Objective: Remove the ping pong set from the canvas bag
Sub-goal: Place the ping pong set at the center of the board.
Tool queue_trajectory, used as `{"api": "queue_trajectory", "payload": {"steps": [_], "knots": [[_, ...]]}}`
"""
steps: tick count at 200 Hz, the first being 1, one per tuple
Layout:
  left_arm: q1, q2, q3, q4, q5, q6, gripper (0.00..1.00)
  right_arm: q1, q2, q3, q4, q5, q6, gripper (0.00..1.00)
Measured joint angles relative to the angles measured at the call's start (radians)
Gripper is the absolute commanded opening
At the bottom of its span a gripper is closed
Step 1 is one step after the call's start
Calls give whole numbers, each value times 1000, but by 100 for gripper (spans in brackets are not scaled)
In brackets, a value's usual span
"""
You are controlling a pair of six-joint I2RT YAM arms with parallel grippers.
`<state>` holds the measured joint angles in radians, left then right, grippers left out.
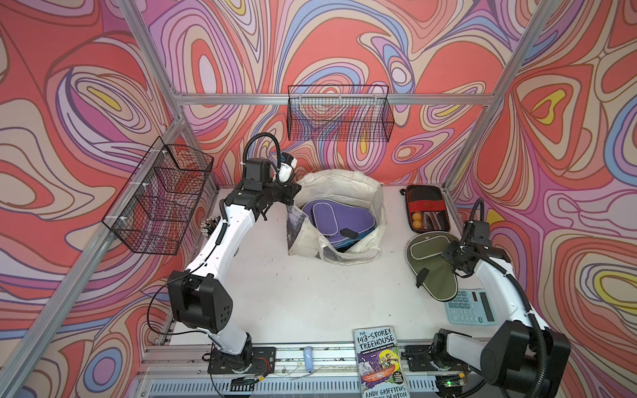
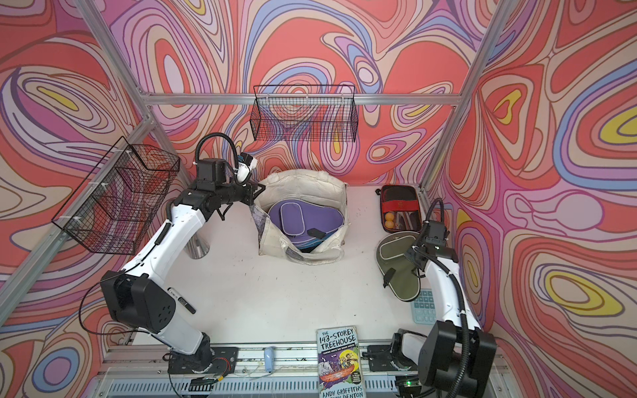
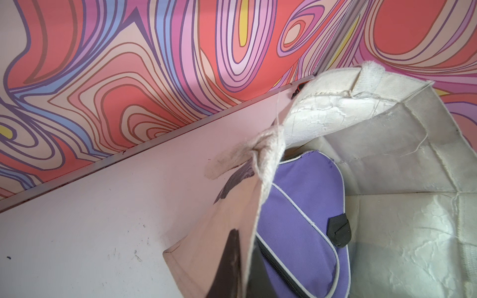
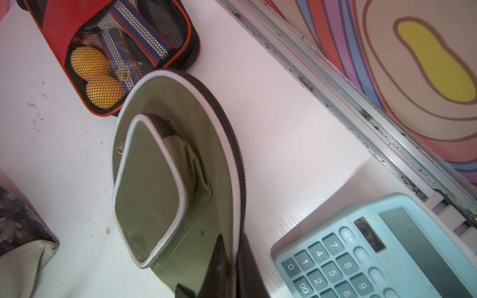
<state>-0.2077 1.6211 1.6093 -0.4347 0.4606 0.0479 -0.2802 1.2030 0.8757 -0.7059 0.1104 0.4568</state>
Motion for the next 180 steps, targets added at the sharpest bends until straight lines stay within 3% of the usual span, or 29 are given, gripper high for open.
{"api": "queue_trajectory", "payload": {"steps": [55, 125, 180], "knots": [[0, 0, 0, 0, 3, 0, 0, 0, 42, -32, 31, -26, -4, 0], [0, 0, 0, 0, 3, 0, 0, 0, 51, -71, 65, -25, -3, 7], [0, 0, 0, 0, 3, 0, 0, 0, 72, -97, 76, -4, -2, 22]]}}
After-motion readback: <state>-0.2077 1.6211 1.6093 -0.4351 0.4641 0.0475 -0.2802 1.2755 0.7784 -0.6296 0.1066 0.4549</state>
